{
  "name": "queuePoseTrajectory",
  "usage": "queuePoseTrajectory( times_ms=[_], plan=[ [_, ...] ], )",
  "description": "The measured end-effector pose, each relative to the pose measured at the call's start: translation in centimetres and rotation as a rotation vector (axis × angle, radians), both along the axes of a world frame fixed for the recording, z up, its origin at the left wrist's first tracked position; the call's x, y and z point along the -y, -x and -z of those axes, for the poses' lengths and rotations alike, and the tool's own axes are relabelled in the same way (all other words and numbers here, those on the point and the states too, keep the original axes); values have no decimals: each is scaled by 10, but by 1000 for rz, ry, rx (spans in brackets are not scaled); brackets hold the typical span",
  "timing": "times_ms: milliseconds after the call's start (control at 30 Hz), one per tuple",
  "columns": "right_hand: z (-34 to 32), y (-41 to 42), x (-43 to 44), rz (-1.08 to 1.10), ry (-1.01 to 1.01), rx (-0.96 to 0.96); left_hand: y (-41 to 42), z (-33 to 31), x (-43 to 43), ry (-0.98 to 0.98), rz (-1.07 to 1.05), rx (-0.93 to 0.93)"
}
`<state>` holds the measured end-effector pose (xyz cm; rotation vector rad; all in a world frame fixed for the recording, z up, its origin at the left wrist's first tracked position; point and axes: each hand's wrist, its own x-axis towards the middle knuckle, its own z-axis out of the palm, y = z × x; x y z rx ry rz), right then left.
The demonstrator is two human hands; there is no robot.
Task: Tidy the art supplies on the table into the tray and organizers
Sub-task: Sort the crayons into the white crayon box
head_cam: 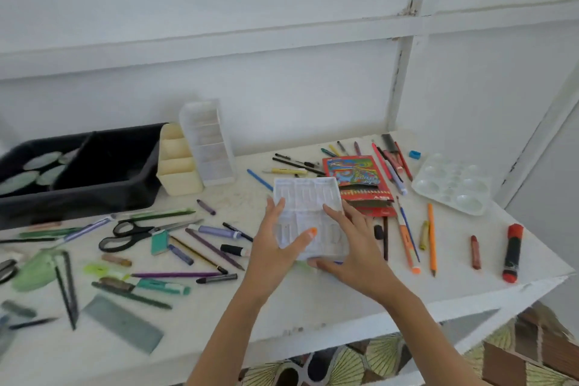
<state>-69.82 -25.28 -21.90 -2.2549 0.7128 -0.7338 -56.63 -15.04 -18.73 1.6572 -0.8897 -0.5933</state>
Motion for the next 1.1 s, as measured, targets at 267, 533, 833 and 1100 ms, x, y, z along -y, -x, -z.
queuePoseTrajectory(
  times_ms=[267,533,833,1100],
  plan=[
    [17,-23,-102,-86,83,-42,-26,17,-126,-114,1,222],
    [33,-15,-156,-104,135,-66,-24,43,-189,-83,12,237],
    [40,-13,-185,-98,225,-147,-19,71,-221,-154,-100,258],
    [40,-31,-180,-111,247,-432,-36,81,-213,-215,-66,447]
  ],
)
